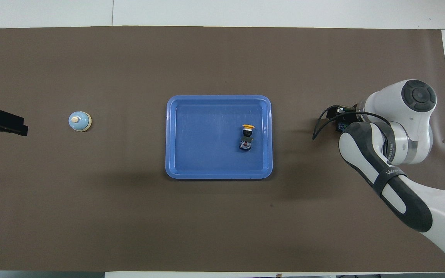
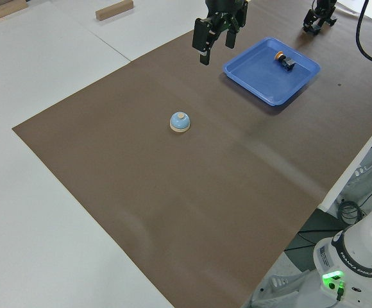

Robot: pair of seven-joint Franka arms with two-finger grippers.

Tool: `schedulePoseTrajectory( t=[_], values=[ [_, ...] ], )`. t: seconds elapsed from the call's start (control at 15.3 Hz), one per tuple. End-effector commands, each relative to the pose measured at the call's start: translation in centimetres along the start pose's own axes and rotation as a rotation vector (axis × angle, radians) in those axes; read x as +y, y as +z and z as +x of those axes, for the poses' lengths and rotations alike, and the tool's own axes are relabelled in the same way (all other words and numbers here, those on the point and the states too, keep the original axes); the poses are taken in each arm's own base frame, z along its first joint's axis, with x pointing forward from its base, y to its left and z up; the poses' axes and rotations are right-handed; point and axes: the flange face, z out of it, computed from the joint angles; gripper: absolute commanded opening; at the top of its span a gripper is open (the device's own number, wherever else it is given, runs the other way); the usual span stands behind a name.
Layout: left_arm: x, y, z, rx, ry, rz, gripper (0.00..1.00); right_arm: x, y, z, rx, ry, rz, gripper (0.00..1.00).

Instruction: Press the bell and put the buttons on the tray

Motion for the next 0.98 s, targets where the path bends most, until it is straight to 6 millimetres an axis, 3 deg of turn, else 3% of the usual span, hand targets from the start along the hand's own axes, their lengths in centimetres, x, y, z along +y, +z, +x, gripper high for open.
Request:
schedulePoseTrajectory(
  t=[0.0,0.26,0.46,0.65,0.91],
  values=[
    [-0.1,-0.5,-0.2,0.0,0.004,-0.016,1.0,0.2,-0.4,-0.4,0.006,-0.025,0.002,0.02],
    [-0.1,-0.5,-0.2,0.0,0.004,-0.016,1.0,-0.4,-0.7,-0.5,-0.003,-0.041,-0.001,0.0],
    [-0.1,-0.5,-0.2,0.0,0.004,-0.016,1.0,-1.4,-3.1,0.5,-0.01,-0.053,-0.003,0.0],
    [-0.1,-0.5,-0.2,0.0,0.004,-0.016,1.0,-5.1,-6.6,0.9,-0.026,-0.105,-0.006,0.0],
    [-0.1,-0.5,-0.2,0.0,0.004,-0.016,1.0,-12.0,-11.6,-0.3,-0.043,-0.198,-0.006,0.0]
  ],
)
